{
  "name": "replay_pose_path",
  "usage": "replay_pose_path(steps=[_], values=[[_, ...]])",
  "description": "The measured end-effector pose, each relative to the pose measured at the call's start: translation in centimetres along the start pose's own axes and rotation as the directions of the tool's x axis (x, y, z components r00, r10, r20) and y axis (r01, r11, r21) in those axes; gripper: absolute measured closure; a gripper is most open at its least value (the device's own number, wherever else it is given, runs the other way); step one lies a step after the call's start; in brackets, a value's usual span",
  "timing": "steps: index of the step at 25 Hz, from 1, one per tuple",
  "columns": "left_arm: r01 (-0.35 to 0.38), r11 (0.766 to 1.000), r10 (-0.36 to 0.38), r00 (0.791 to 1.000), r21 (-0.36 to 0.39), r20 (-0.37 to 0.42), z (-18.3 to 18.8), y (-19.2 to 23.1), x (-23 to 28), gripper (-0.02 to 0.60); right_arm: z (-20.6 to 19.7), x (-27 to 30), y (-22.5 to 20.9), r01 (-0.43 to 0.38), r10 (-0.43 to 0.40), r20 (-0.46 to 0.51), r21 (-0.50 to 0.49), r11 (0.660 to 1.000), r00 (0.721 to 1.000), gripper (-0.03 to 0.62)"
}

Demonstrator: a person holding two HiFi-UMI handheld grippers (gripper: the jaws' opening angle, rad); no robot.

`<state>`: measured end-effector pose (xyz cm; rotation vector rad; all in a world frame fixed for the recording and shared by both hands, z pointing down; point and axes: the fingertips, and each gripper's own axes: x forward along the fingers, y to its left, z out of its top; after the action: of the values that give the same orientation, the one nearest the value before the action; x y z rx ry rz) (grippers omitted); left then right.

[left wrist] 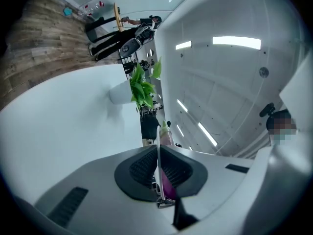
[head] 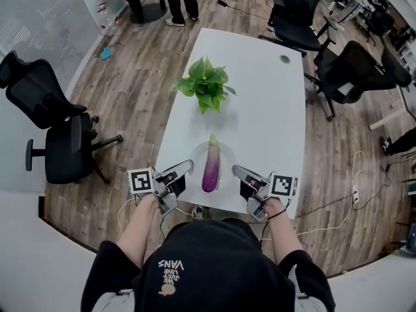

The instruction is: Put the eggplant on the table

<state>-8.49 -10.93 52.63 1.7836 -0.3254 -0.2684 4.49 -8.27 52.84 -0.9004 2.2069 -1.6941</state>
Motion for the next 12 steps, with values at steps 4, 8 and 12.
replay_pose_path(steps=[4, 8, 12], values=[[-0.025, 1.000, 0.025, 0.999, -0.003, 0.023, 1.7, 2.1, 1.4, 0.558, 2.1, 1.6, -1.0, -0.028, 0.029, -0.032, 0.010, 1.000, 0.999, 0.565], [-0.042, 0.999, 0.042, 0.999, -0.001, 0.020, 3.0, 3.8, 2.7, 0.559, 3.8, 2.5, -3.5, 0.018, -0.017, -0.067, 0.008, 1.000, 0.998, 0.565], [-0.094, 0.996, 0.094, 0.995, -0.008, -0.015, 3.8, 6.1, 3.8, 0.558, 5.1, 3.6, -6.0, 0.046, -0.045, -0.104, 0.010, 0.999, 0.994, 0.565]])
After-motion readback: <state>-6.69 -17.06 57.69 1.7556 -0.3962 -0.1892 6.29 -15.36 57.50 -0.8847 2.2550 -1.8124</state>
